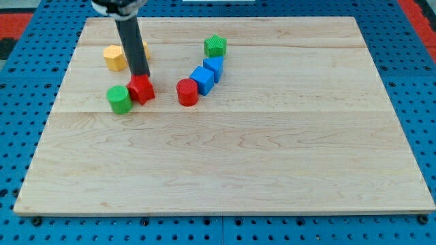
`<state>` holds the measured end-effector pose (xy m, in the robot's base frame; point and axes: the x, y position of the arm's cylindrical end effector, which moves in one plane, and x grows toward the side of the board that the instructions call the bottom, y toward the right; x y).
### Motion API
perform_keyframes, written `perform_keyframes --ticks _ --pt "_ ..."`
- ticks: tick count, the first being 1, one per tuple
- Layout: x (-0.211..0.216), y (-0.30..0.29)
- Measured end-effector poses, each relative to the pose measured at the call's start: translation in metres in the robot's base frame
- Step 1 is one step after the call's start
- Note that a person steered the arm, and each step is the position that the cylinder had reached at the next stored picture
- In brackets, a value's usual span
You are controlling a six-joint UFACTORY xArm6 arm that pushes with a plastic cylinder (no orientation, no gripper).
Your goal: Place the red circle left to the cube
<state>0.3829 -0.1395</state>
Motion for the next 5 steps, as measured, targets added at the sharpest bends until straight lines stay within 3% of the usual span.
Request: perform_keyframes --ticks 1,3,5 --pt "0.047 0.012" --pt "0.06 0.133" --pt "0.023 0.046"
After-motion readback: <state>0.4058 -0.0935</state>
